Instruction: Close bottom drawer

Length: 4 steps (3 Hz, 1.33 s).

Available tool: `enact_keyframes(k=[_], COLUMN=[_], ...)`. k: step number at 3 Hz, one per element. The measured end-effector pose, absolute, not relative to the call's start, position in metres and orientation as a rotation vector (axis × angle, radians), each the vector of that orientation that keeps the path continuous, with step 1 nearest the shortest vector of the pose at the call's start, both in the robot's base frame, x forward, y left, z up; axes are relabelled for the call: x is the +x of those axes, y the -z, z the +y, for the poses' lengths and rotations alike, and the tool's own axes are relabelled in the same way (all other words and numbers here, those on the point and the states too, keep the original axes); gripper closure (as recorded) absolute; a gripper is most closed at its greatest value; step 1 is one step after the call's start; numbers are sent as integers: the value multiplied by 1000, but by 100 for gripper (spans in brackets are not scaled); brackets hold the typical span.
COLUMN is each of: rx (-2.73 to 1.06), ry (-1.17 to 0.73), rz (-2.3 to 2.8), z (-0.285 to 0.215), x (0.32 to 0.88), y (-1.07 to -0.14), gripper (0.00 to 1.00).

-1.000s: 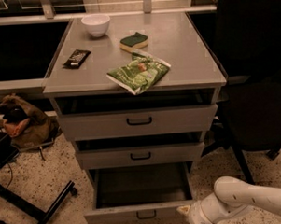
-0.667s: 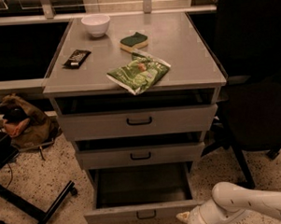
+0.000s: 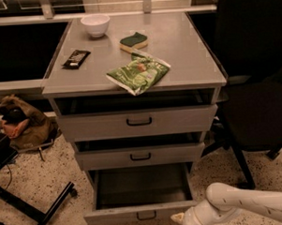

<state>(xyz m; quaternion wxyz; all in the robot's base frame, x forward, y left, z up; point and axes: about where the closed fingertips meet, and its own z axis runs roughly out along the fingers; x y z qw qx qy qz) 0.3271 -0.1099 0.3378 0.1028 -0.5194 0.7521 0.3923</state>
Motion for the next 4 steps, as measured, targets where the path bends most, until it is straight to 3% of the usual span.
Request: enact_keyframes(k=[2,4], rx=[-1497,-1497], ry=[-1344,-1373], rz=[2169,2136], z=[-85,-76], x=[334,338], y=[-247,-236], gripper=[0,0])
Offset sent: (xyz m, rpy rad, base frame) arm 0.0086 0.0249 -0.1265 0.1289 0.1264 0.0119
